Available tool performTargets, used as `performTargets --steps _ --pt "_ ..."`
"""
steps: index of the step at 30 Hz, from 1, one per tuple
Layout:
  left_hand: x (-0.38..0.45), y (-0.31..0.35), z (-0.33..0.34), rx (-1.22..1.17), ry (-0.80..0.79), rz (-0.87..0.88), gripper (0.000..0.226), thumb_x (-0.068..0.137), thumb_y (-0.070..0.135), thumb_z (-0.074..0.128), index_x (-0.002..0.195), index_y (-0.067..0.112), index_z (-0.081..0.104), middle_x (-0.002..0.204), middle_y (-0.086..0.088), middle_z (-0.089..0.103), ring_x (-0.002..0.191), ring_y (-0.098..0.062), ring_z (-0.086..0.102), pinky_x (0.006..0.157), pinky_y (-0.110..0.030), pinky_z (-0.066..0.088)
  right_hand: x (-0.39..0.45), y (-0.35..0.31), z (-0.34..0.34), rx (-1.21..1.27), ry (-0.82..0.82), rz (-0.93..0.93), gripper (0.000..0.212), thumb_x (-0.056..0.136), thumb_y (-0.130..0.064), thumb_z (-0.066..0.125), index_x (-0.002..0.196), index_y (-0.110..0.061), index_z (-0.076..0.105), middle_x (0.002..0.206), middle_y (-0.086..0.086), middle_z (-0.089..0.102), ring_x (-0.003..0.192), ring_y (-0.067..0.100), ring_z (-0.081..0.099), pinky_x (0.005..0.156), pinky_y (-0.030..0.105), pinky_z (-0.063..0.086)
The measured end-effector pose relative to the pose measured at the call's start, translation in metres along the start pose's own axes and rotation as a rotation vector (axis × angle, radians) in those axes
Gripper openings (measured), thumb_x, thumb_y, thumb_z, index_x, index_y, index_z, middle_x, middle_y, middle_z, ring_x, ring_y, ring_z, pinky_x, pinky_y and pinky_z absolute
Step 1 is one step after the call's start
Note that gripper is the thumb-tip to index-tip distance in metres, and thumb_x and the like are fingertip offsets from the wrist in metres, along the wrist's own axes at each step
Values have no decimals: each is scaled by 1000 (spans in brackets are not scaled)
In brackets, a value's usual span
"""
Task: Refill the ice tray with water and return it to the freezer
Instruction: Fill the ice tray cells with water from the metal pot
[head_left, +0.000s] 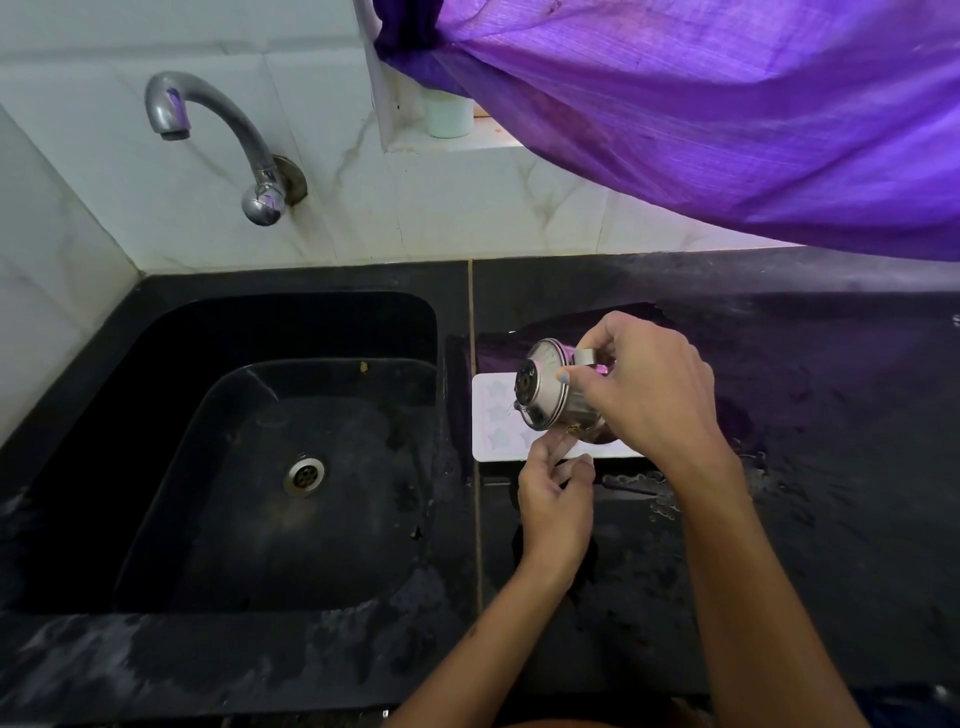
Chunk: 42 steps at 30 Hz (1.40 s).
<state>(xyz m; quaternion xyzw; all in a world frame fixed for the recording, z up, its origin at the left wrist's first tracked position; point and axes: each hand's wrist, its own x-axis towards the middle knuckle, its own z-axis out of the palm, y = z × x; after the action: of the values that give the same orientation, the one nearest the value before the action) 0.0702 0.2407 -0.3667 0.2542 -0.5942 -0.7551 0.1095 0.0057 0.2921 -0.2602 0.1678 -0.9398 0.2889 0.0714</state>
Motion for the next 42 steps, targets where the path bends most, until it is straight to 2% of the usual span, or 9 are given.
performTargets --steps 10,16,21,25,30,34,36,39,42 --pt "-2 0 2 8 11 -1 32 91 1 54 121 9 57 119 5 64 93 -3 64 86 -26 51 -1 2 -2 -3 12 -7 19 78 -38 72 77 -28 56 68 -17 48 80 21 56 67 31 33" --pt "-3 0 5 -1 34 3 31 92 1 50 121 12 57 112 6 64 98 -6 63 97 -37 50 1 8 -5 44 -6 39 19 78 -40 72 78 -28 57 81 -14 62 83 18 59 69 31 39" --pt "-1 3 5 3 64 -2 33 95 1 43 120 19 56 125 2 61 109 -9 62 101 -38 47 8 26 -6 239 -27 158 18 75 -38 73 75 -27 59 78 -15 64 82 13 62 76 40 50" --pt "8 5 3 39 113 31 31 95 5 46 117 23 59 122 6 61 114 -10 58 102 -40 46 14 44 -2 562 -63 272 12 75 -24 77 75 -20 66 80 -3 71 81 18 68 82 46 55" --pt "19 8 1 61 165 83 32 96 9 47 126 17 55 126 4 59 118 -9 54 104 -30 43 17 64 7 816 -77 358 9 81 -8 72 77 -11 64 79 6 70 66 7 62 66 21 51" --pt "29 16 3 71 160 141 37 97 5 45 132 16 49 125 8 55 110 2 53 84 -4 41 21 78 11 900 -86 408 6 83 -9 71 81 -10 65 71 0 65 61 1 60 60 10 50" --pt "35 20 5 65 154 159 40 96 1 43 134 14 46 128 6 53 112 1 51 87 -5 41 23 86 12 941 -101 432 6 83 -10 71 85 -8 65 74 1 65 68 5 61 68 14 53" --pt "43 26 10 50 147 196 43 96 -3 39 137 11 42 136 -1 51 124 -7 48 103 -18 38 26 95 15 1046 -118 486 8 83 -10 71 84 -8 64 77 4 64 79 16 60 86 31 51" --pt "52 30 17 63 124 211 45 96 -5 37 138 10 41 139 -5 50 123 -7 47 97 -12 40 31 102 20 1122 -124 529 7 84 -8 69 82 -8 62 77 6 62 82 19 56 92 37 49"
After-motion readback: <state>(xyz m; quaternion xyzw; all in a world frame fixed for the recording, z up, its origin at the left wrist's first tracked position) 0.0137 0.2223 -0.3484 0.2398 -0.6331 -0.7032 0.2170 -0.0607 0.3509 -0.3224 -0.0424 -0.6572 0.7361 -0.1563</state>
